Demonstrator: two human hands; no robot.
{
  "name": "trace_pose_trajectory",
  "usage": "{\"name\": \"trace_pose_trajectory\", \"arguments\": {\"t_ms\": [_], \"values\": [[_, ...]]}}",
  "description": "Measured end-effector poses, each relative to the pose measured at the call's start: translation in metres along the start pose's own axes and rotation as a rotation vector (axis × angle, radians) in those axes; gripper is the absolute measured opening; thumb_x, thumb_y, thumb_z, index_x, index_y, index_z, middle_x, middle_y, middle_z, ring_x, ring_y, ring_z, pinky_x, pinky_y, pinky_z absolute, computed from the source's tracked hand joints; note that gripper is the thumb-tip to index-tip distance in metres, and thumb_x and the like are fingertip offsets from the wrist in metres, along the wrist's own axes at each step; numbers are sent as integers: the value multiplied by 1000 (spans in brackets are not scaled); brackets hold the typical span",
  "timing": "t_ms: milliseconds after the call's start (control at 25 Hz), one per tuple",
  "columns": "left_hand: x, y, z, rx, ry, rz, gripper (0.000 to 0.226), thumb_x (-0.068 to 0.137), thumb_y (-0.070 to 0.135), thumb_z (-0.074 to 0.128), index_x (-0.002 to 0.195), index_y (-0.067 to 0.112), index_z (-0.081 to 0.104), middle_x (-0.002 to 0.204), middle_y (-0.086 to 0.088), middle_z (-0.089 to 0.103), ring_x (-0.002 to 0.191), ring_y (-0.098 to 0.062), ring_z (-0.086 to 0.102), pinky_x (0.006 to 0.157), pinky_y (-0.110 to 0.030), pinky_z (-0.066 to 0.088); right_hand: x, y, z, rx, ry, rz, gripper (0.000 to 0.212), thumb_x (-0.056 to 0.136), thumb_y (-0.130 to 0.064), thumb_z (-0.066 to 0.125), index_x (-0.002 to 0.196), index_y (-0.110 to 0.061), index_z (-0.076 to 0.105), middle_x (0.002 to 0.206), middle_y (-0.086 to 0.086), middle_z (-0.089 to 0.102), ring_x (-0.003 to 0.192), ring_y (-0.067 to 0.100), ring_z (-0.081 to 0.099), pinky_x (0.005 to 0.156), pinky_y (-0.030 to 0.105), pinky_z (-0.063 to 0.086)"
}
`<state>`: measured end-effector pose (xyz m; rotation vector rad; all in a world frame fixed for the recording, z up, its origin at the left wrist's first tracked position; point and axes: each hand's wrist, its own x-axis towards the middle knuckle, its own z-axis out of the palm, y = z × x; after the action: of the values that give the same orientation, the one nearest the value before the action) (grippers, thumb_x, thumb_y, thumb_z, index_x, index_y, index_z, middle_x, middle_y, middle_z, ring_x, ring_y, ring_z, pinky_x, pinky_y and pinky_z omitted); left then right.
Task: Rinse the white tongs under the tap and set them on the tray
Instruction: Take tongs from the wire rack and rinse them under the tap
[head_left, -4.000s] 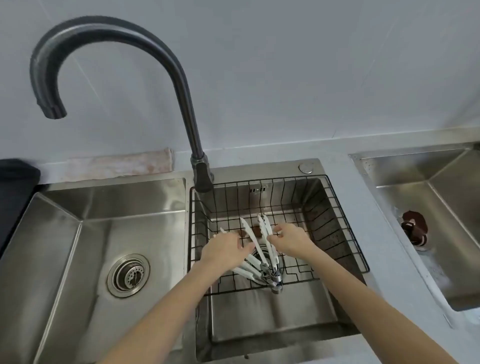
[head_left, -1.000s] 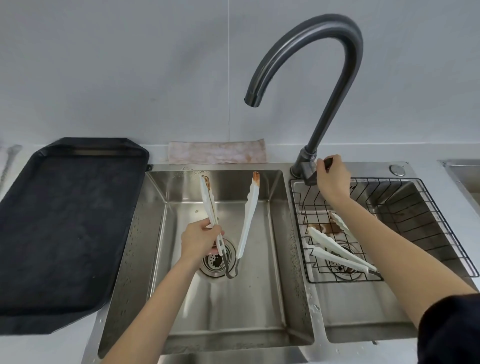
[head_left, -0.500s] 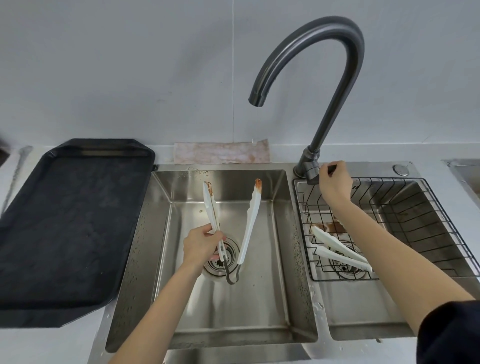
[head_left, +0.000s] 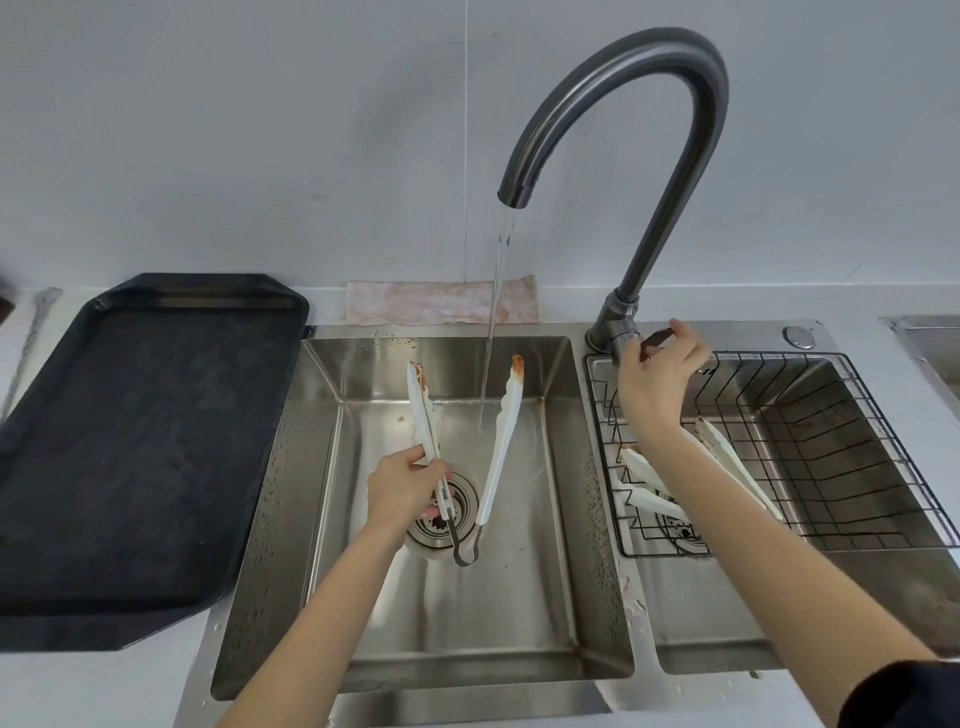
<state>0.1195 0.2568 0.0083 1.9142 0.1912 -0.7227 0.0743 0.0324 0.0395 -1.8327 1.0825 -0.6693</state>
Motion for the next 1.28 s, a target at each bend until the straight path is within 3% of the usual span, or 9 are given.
{"name": "trace_pose_trajectory", "arguments": {"t_ms": [80, 200, 360, 560, 800, 960, 1080, 1160, 1280], "values": [[2, -1, 1, -6, 4, -2, 26, 81, 6, 53, 64, 25, 61, 69, -5, 67, 67, -21, 65, 64, -33, 60, -24, -2, 12, 67, -57, 42, 58, 93, -12, 48, 143, 0, 20, 144, 17, 16, 116, 27, 47, 105, 38, 41], [6, -2, 1, -42, 6, -3, 27, 83, 7, 53, 66, 27, 60, 70, -5, 66, 64, -21, 65, 62, -32, 60, -47, -2, 37, 121, -329, 239, 60, 96, -23, 44, 147, -7, 16, 147, 11, 25, 128, 24, 42, 104, 28, 34], [17, -2, -5, -75, -7, -5, 25, 86, 7, 51, 68, 21, 59, 69, -6, 64, 62, -21, 62, 50, -26, 58, -55, -3, 70, 329, -639, 513, 50, 98, -28, 37, 143, -7, 30, 125, 12, 55, 102, 17, 57, 88, 28, 47], [33, -2, -12, -134, 11, 22, 8, 89, 12, 53, 90, 14, 61, 76, -5, 64, 71, -23, 63, 47, -22, 57, -42, -13, 104, 445, -651, 621, 38, 99, -19, 39, 130, 0, 46, 116, 18, 61, 88, 18, 62, 70, 21, 49], [46, 4, -18, -74, 49, 134, 27, 85, 25, 62, 112, 21, 59, 88, -7, 66, 71, -16, 64, 58, -24, 58, -31, -10, 119, 708, -591, 871, 40, 100, -13, 28, 134, 6, 38, 139, 24, 48, 128, 33, 50, 102, 37, 42], [43, 8, -18, -51, 36, 185, 21, 85, 25, 63, 102, 29, 52, 78, 3, 61, 67, -7, 61, 53, -14, 53, -30, -3, 126, 806, -562, 895, 41, 100, -10, 29, 138, 5, 34, 139, 21, 47, 127, 33, 50, 93, 34, 44], [44, 7, -19, -145, 14, 133, 31, 86, 25, 62, 114, 14, 57, 83, -5, 65, 77, -20, 67, 50, -17, 55, -26, -4, 132, 771, -536, 818, 27, 98, -18, 42, 116, 0, 53, 97, 11, 61, 84, 20, 63, 69, 23, 50], [45, 7, -21, -196, 5, 89, 37, 86, 26, 61, 119, 8, 56, 77, -2, 65, 84, -28, 68, 45, -16, 52, -22, -6, 137, 763, -526, 811, 19, 95, -26, 50, 87, -9, 55, 66, 2, 48, 50, 9, 47, 45, 17, 43], [44, 6, -24, -231, -6, 76, 38, 87, 27, 60, 120, 8, 56, 69, 4, 66, 91, -32, 67, 41, -14, 47, -15, -9, 143, 752, -528, 866, 36, 91, -43, 50, 67, -17, 47, 43, -6, 39, 30, 4, 34, 32, 15, 32]]}}
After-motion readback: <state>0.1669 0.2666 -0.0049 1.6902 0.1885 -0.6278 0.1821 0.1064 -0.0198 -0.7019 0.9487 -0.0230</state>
